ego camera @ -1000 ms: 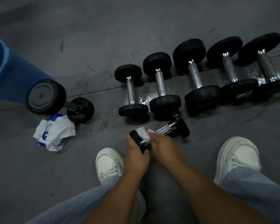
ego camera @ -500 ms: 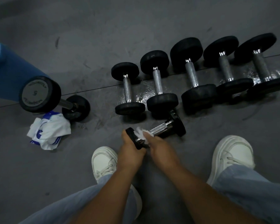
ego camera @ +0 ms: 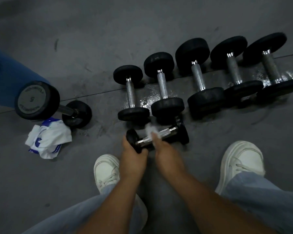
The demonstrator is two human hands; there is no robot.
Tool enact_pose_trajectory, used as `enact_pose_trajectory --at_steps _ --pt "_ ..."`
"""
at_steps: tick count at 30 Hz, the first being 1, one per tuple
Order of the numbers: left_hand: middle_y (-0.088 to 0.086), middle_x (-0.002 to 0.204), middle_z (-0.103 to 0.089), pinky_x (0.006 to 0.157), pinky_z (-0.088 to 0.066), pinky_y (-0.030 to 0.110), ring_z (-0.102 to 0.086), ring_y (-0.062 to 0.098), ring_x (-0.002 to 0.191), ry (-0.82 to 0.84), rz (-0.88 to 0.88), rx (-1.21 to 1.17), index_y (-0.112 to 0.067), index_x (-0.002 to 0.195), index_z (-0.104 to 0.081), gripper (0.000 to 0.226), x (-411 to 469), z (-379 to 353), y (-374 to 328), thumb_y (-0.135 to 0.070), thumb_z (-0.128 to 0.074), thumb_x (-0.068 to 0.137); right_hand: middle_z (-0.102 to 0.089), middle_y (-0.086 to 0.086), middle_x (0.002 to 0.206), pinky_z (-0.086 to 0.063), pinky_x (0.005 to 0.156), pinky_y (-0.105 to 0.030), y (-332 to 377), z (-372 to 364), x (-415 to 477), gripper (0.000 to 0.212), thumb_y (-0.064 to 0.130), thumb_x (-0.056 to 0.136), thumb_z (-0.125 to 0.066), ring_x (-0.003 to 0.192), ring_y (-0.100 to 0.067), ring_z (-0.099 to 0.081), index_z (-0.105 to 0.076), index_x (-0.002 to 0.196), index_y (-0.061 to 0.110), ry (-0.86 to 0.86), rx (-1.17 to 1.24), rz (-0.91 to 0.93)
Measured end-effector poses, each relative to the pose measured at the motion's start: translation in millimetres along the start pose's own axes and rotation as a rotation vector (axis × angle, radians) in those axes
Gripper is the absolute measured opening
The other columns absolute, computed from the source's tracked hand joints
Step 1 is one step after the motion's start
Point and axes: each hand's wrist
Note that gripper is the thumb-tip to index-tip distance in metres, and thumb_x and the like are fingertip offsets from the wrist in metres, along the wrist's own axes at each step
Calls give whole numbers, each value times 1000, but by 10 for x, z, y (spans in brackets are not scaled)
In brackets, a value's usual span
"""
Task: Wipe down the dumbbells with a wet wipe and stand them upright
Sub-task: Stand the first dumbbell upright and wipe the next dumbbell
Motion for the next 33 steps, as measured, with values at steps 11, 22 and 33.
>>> enact_pose_trajectory --at_steps 11,22,33 --pt "10 109 -65 86 -52 36 -62 28 98 199 -34 -10 -22 133 -36 60 368 121 7 -10 -65 82 -56 -10 128 -47 91 -40 -112 51 38 79 9 91 -41 108 -31 -60 -6 150 48 -35 38 -84" --pt "-14 102 -67 82 -49 17 -63 7 93 178 21 -307 -28 124 -55 48 150 -130 329 -17 -73 81 -61 -10 122 -46 83 -36 -114 42 22 75 14 93 -40 103 -32 -61 -4 149 50 -51 -26 -18" --pt "-2 107 -74 90 -55 40 -69 19 101 233 39 -600 -32 122 -60 48 477 -61 103 -4 -67 84 -59 -9 129 -49 90 -40 -51 61 72 72 14 92 -41 109 -32 -61 -15 149 49 -121 134 88"
Point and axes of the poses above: each hand's wrist, its own x-axis towards the middle knuckle, its own z-axis out of the back of the hand, y = z × x
